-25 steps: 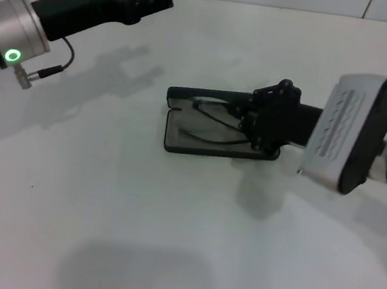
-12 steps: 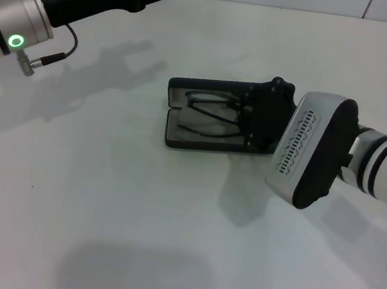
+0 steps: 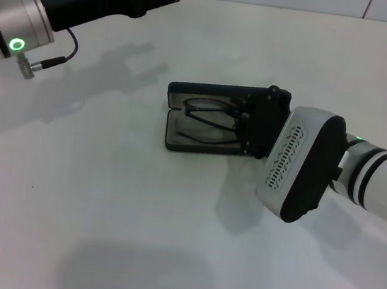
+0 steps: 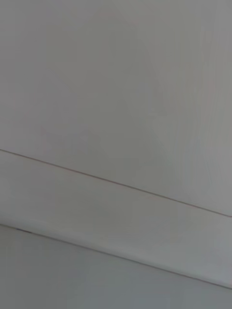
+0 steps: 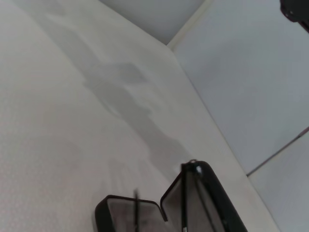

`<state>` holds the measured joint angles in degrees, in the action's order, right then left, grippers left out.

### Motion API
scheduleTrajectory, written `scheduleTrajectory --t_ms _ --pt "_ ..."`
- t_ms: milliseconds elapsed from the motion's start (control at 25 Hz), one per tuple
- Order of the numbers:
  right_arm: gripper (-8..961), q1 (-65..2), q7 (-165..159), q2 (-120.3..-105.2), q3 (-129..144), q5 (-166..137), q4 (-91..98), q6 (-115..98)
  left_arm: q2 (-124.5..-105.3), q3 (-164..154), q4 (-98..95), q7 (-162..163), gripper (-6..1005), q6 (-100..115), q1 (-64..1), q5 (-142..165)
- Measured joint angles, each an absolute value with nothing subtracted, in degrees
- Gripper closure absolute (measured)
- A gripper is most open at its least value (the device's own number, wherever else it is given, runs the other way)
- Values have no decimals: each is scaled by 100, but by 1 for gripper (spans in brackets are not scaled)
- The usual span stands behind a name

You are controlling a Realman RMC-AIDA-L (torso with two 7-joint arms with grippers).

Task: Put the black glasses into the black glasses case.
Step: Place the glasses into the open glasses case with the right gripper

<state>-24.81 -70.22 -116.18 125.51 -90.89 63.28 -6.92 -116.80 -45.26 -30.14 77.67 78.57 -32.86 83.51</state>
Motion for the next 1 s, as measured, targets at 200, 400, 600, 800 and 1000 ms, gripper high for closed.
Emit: scheduleTrajectory --t_ms 200,400,600,800,1000 --pt "767 -2385 -7022 -11618 12562 -9067 6381 -670 -11685 -4526 -3014 7769 307 7864 -3287 8366" --pt "747 -2301 -7034 -11618 12556 -9059 6399 -681 -11685 -4542 -3014 7774 308 7876 -3282 8367" --pt "739 -2222 -7059 -11611 12510 -9041 6485 -827 -11680 -4568 -3034 7811 308 7880 -3240 8367" --pt "730 -2100 -7062 -11610 12496 -9026 6492 -807 -11680 -4570 -3034 7814 308 7891 -3236 8375" --pt "722 -1963 -7071 -11604 12369 -8766 6482 -833 -11680 -4575 -3023 7814 308 7898 -3261 8376"
